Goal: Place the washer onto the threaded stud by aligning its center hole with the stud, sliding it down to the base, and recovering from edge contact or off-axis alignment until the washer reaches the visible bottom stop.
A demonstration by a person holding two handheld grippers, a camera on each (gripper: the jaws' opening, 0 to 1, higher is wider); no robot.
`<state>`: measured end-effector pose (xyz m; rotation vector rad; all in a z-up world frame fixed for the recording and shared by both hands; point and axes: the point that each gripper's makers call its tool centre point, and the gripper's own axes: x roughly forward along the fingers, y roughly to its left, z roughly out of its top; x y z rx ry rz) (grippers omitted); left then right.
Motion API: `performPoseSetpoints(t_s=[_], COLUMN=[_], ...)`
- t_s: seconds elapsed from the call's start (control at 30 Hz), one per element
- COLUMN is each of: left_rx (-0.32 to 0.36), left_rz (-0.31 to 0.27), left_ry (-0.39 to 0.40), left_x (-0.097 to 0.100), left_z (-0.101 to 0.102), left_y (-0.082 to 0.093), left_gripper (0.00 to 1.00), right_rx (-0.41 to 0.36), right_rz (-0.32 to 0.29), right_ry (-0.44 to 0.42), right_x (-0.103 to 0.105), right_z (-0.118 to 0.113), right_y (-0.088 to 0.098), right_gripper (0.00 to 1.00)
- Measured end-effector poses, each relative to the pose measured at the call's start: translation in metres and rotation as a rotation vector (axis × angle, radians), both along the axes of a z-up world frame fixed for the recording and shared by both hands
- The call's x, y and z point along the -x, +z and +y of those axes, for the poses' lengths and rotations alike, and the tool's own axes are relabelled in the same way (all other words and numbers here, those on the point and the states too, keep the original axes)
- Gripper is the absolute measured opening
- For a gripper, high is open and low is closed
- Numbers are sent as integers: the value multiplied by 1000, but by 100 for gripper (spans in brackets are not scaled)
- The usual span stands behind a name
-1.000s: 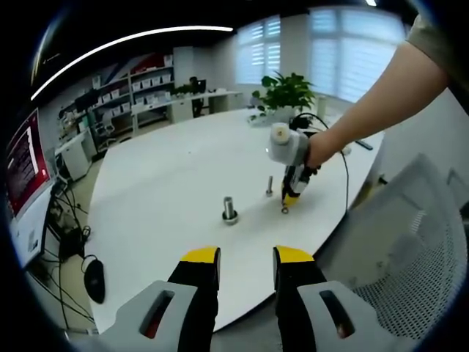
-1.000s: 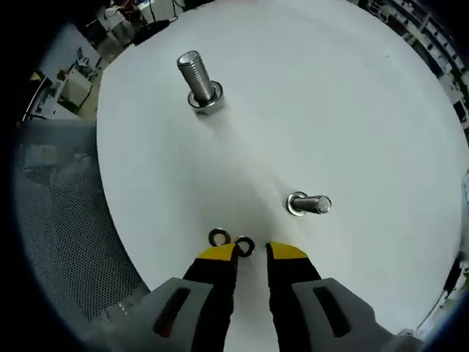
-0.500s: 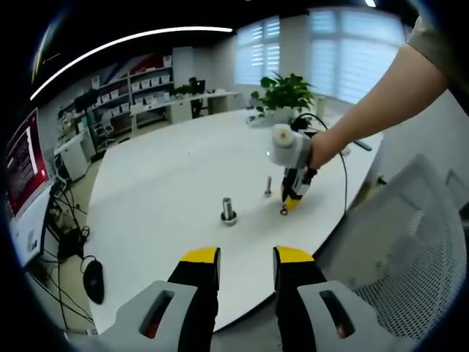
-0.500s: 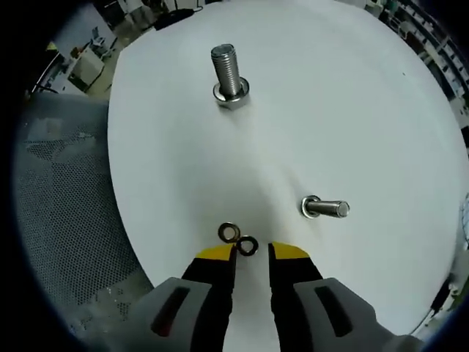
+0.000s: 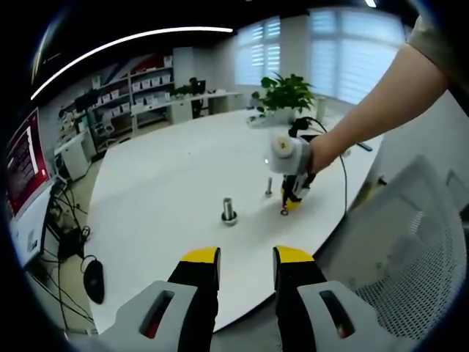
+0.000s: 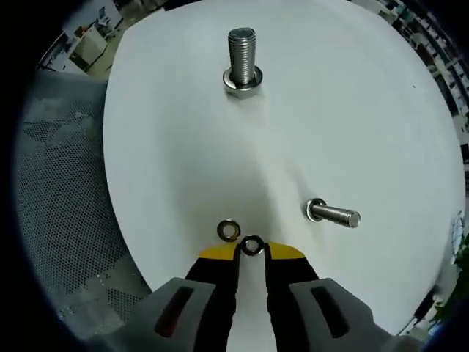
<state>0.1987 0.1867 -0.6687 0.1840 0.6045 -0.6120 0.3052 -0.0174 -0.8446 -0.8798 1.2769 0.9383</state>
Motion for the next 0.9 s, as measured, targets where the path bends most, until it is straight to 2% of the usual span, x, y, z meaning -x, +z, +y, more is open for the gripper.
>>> performPoseSetpoints(t_s=[0.1,0.2,0.4,0.5,0.63,0.77,0.9], left_rx=[0,-2,-4,-3,-7,-7,-9], left_rz=[0,0,0,0,2,3,2], left_ry=[2,1,3,3,4,5,7], left_x=[0,0,0,0,0,0,0], left_z=[0,0,1,1,1,1,2], left_y=[0,0,0,0,-1,-1,-1], left_gripper=[27,27,27,27,27,27,27], right_rx=[20,21,13,-23,-65,-114,-96], right_rz=[-1,2,-9,-8,-42,-49,-54], right_ry=[24,0,21,-30,-28,-104,-131], right_x=[1,-1,-1,-2,0,-3,-5], right_z=[0,-1,1,0,-2,-4,-10], right_y=[0,-1,1,2,2,1,3], right_gripper=[16,15,15,14,14,14,14])
